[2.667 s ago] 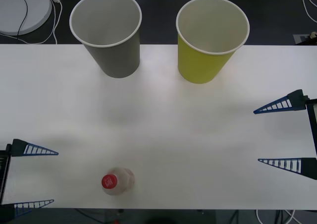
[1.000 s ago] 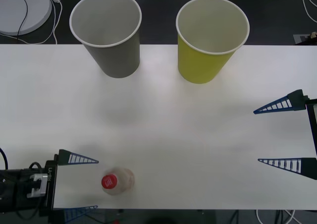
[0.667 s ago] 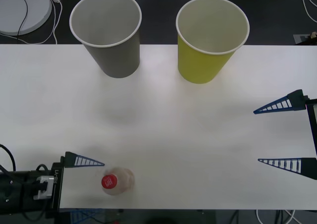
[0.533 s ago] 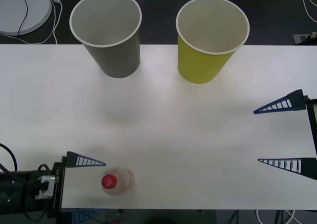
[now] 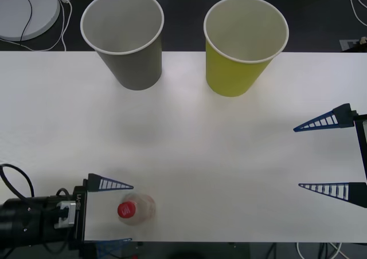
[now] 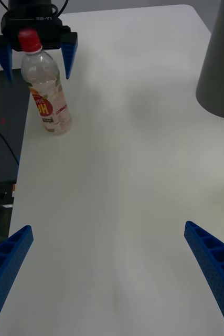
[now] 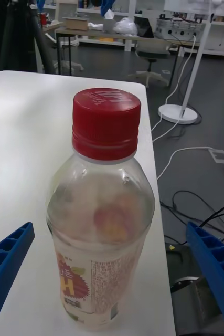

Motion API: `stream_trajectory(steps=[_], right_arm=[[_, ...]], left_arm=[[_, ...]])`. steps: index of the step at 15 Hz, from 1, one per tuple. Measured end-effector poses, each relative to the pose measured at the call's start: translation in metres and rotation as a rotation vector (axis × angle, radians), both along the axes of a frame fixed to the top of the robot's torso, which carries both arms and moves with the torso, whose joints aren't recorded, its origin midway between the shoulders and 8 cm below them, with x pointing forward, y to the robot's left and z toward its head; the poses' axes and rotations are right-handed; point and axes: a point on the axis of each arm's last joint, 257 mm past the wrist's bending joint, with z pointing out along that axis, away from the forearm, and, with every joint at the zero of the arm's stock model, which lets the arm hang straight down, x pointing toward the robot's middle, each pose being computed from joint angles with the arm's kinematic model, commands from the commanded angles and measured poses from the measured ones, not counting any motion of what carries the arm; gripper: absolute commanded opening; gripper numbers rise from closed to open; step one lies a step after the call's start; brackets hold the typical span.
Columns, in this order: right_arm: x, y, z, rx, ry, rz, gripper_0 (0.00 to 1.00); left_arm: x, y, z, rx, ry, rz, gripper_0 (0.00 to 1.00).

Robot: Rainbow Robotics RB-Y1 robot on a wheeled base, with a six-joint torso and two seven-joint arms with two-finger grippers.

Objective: Put the can into the green bin and the plastic bottle into the gray bin

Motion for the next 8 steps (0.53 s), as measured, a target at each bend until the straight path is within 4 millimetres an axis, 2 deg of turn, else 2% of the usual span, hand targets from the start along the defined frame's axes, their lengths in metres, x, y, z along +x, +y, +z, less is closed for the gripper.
stream_trajectory(steps=[8], right_arm=[[0.0,0.0,0.0,0.0,0.0,0.0,1.0]], left_arm=[[0.005,-0.016,-0.001,-0.014,0.008,-0.001,1.0]])
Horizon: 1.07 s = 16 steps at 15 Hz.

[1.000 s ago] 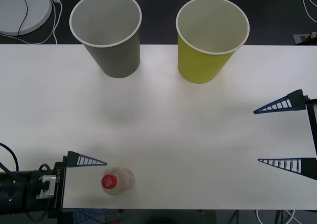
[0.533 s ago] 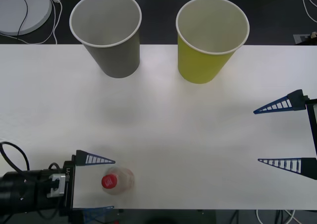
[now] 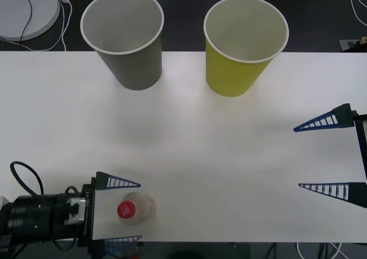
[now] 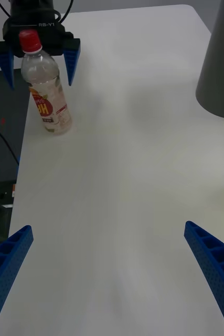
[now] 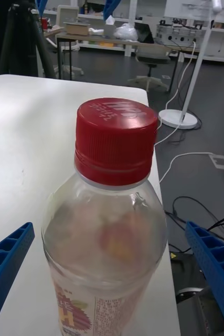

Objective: Put the can into the green bin and the plastic bottle into the gray bin

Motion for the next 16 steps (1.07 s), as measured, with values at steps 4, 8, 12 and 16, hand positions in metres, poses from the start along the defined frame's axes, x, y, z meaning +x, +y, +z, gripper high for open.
stream_trajectory(steps=[4,8,12,16], right_arm=[[0.0,0.0,0.0,0.0,0.0,0.0,1.0],[0.0,0.0,0.0,0.0,0.0,0.0,1.0],[0.0,0.0,0.0,0.0,0.0,0.0,1.0],[0.0,0.0,0.0,0.0,0.0,0.0,1.0]], left_arm=[[0.0,-0.005,0.0,-0.005,0.006,-0.006,1.0],[-0.002,-0.012,-0.001,-0.017,0.012,-0.009,1.0],[-0.001,-0.013,-0.001,-0.016,-0.002,-0.011,0.1],[-0.002,-0.015,0.002,-0.022,-0.029,-0.023,0.0]])
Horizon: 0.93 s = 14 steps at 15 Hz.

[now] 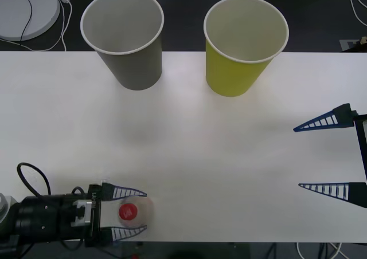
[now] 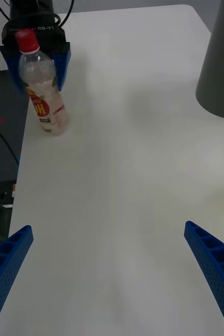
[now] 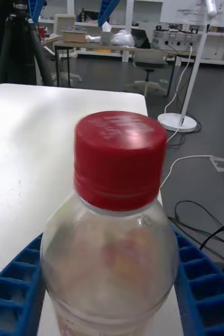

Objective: Put the can into the green bin and the plastic bottle into the gray bin

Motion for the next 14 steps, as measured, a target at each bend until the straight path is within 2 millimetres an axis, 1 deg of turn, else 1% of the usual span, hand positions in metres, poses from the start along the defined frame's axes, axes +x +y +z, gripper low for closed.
stream_trajectory(steps=[8,11,14], right_arm=[[0.0,0.0,0.0,0.0,0.0,0.0,1.0],[0.0,0.0,0.0,0.0,0.0,0.0,1.0],[0.0,0.0,0.0,0.0,0.0,0.0,1.0]], left_arm=[[-0.001,-0.001,0.006,-0.022,-0.004,0.001,0.0],[-0.002,0.001,0.017,-0.023,-0.008,-0.003,0.0],[-0.004,0.009,0.033,-0.01,0.005,0.012,0.0]])
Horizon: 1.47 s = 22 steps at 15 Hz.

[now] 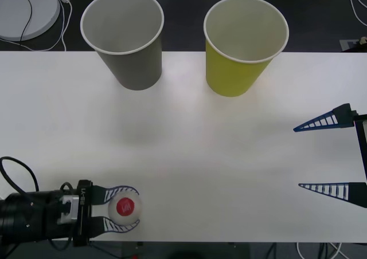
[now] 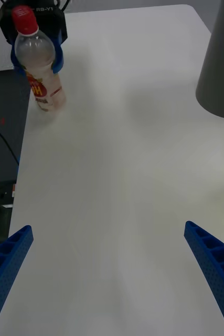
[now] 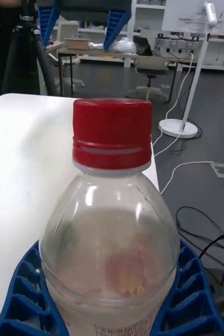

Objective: Put the can into the green bin and the plastic bottle into the gray bin

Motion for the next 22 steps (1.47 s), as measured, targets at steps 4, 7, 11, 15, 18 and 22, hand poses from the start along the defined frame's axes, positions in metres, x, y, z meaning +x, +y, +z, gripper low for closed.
stream_trajectory(steps=[4,7,11,15,18,22], right_arm=[[0.0,0.0,0.0,0.0,0.0,0.0,1.0],[0.0,0.0,0.0,0.0,0.0,0.0,1.0],[0.0,0.0,0.0,0.0,0.0,0.0,1.0],[0.0,0.0,0.0,0.0,0.0,0.0,1.0],[0.0,0.0,0.0,0.0,0.0,0.0,1.0],[0.0,0.0,0.0,0.0,0.0,0.0,1.0]], left_arm=[[0.006,0.012,0.014,0.01,-0.013,0.045,0.0],[0.016,0.021,0.023,0.003,-0.02,0.084,0.0],[0.033,0.038,0.038,-0.014,-0.022,0.15,0.0],[0.048,0.058,0.051,-0.015,-0.023,0.212,0.0],[0.049,0.073,0.062,-0.019,-0.024,0.263,0.0],[0.051,0.089,0.078,-0.026,-0.006,0.342,0.0]])
